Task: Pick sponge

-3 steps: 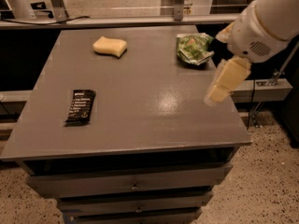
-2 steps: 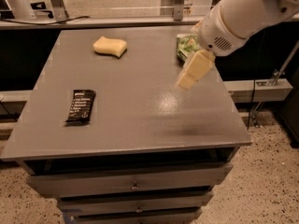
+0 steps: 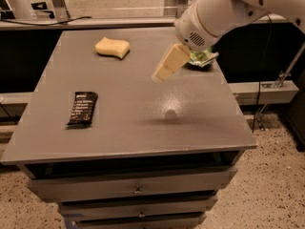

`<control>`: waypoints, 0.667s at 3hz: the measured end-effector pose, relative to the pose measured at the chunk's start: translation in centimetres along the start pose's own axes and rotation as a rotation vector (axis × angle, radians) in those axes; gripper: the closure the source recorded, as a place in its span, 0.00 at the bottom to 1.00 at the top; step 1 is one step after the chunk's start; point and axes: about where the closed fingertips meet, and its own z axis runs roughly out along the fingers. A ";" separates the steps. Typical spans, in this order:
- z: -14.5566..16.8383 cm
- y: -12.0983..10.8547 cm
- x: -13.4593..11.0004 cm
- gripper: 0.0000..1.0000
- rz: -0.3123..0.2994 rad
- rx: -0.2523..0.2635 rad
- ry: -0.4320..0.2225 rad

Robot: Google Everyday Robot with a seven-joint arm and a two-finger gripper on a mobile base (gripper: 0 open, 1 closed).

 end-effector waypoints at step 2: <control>5.1 -6.4 -1.9 0.00 0.139 0.110 -0.188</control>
Offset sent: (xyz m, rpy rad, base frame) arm 0.1647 0.0250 -0.0122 0.4275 -0.1412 -0.2254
